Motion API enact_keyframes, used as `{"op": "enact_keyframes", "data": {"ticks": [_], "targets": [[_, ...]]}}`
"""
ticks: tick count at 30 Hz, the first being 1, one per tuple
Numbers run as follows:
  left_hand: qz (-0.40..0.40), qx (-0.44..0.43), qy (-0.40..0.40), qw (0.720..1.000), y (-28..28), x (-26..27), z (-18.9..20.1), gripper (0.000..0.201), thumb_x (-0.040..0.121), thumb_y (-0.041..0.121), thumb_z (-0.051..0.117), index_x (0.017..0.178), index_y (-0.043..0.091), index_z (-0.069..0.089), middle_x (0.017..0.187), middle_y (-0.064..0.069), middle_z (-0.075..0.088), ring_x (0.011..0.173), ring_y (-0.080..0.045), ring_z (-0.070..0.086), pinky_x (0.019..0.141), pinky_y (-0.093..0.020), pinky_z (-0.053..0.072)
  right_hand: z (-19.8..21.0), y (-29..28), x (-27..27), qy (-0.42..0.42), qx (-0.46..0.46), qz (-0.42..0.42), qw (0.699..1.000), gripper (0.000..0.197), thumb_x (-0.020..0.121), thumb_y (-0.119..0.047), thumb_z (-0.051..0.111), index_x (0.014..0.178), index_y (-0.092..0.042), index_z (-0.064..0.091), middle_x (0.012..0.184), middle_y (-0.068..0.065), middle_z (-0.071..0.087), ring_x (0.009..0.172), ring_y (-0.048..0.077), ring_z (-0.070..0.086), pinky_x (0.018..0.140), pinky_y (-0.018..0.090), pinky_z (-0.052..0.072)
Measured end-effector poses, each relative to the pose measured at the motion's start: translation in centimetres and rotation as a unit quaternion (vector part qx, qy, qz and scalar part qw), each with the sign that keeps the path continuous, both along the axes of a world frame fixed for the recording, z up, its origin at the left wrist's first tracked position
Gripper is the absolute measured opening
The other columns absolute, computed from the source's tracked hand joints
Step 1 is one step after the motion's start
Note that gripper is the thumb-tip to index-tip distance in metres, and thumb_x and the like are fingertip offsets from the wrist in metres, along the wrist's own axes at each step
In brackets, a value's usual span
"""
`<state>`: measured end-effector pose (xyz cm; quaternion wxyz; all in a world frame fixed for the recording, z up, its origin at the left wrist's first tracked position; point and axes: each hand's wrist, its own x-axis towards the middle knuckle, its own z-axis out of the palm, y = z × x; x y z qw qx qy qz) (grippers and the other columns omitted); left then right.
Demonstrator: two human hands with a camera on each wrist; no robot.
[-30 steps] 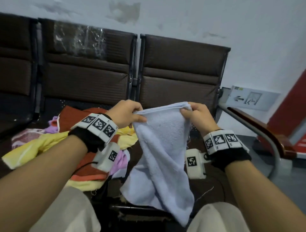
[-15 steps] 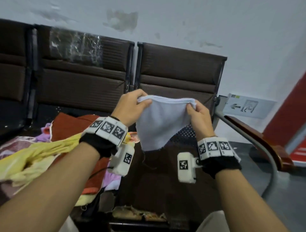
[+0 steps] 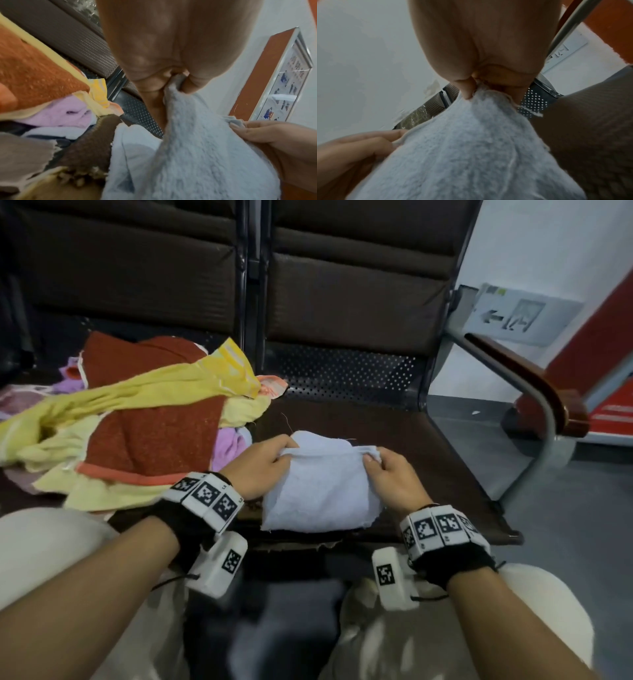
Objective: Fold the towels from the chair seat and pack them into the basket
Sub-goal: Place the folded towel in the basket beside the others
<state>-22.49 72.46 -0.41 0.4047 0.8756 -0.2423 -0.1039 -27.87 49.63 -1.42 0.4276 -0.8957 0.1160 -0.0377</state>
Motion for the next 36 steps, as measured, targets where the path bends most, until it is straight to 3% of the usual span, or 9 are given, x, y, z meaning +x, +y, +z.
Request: {"op": "enact_keyframes", "data": {"ticks": [6,10,13,17,20,23,26,30,36], "targets": [[0.06,-0.026,0.013,0.998,-2.0,4.6,-1.1,0.028,0.088,0.002,0.04,0.106,0.012,0.058,0.103,-0.003,0.062,0.096,-0.017,0.055,0.078,-0.028,0.04,-1.0,-0.8,4.1,-0.003,-0.039,-0.018,0.999,0.028,0.098,-0.026,0.046,0.091,-0.003,0.059,0.094,0.013,0.065,0.091,0.029,0.058,0.074,0.033,0.042],[0.08,-0.057,0.006,0.995,-2.9,9.1,-2.3,0.027,0.088,-0.001,0.043,0.106,0.009,0.06,0.102,-0.006,0.062,0.096,-0.021,0.056,0.083,-0.032,0.043,-1.8,-1.4,8.1,0.013,-0.032,-0.033,0.999,0.029,0.098,-0.026,0.046,0.072,-0.015,0.046,0.082,0.005,0.056,0.083,0.022,0.052,0.068,0.027,0.032],[0.092,-0.044,0.019,0.995,-3.3,12.1,-3.8,0.026,0.089,0.001,0.046,0.108,0.011,0.061,0.106,-0.01,0.063,0.1,-0.027,0.058,0.087,-0.042,0.047,-2.9,-1.8,10.8,0.052,-0.036,-0.041,0.997,0.022,0.097,-0.027,0.046,0.084,-0.011,0.053,0.089,0.005,0.056,0.087,0.023,0.052,0.069,0.026,0.031],[0.09,0.049,0.061,0.993,-3.4,13.9,-6.4,0.036,0.09,0.008,0.051,0.125,0.014,0.054,0.121,-0.009,0.06,0.11,-0.024,0.056,0.094,-0.036,0.046,-4.1,-1.9,12.0,0.157,-0.086,-0.029,0.983,0.024,0.093,-0.028,0.055,0.111,-0.013,0.052,0.104,0.006,0.058,0.098,0.025,0.056,0.074,0.027,0.037],[0.082,0.077,0.085,0.99,-2.8,13.6,-7.7,0.052,0.087,0.008,0.057,0.137,0.015,0.044,0.129,-0.011,0.055,0.113,-0.026,0.055,0.096,-0.034,0.044,-4.0,-1.8,11.0,0.131,-0.187,0.041,0.973,0.033,0.087,-0.018,0.059,0.119,-0.014,0.051,0.118,0.008,0.049,0.105,0.028,0.055,0.088,0.032,0.044],[0.117,0.039,0.055,0.991,-2.2,12.4,-8.0,0.056,0.082,0.003,0.061,0.136,0.011,0.045,0.127,-0.014,0.051,0.106,-0.029,0.057,0.093,-0.029,0.043,-2.4,-1.0,9.1,0.082,-0.269,0.188,0.941,0.025,0.085,-0.025,0.063,0.106,-0.017,0.055,0.107,0.001,0.045,0.098,0.027,0.055,0.089,0.042,0.047],[0.116,0.035,-0.021,0.992,-2.1,10.3,-7.2,0.039,0.079,0.003,0.064,0.117,0.011,0.061,0.114,-0.012,0.05,0.101,-0.025,0.052,0.093,-0.029,0.041,-1.4,0.0,6.8,0.161,-0.296,0.319,0.886,0.042,0.079,-0.041,0.071,0.113,-0.021,0.053,0.108,-0.003,0.049,0.103,0.02,0.052,0.09,0.041,0.047],[0.021,0.017,0.006,1.0,-2.4,6.8,-6.2,0.012,0.084,0.011,0.063,0.095,0.014,0.068,0.095,-0.004,0.062,0.091,-0.02,0.058,0.091,-0.03,0.044,-2.5,1.4,4.7,0.155,-0.407,0.353,0.828,0.049,0.082,-0.013,0.062,0.127,-0.017,0.043,0.123,0.004,0.042,0.115,0.025,0.046,0.087,0.04,0.048],[-0.126,0.235,-0.052,0.962,-1.2,4.6,-6.4,0.06,0.076,0.055,0.067,0.126,0.024,0.054,0.119,0.001,0.046,0.111,-0.019,0.036,0.102,-0.03,0.031,-1.4,1.1,5.1,0.113,-0.329,0.263,0.9,0.025,0.083,-0.008,0.054,0.106,-0.016,0.06,0.108,0.012,0.063,0.102,0.032,0.058,0.076,0.033,0.044]]}}
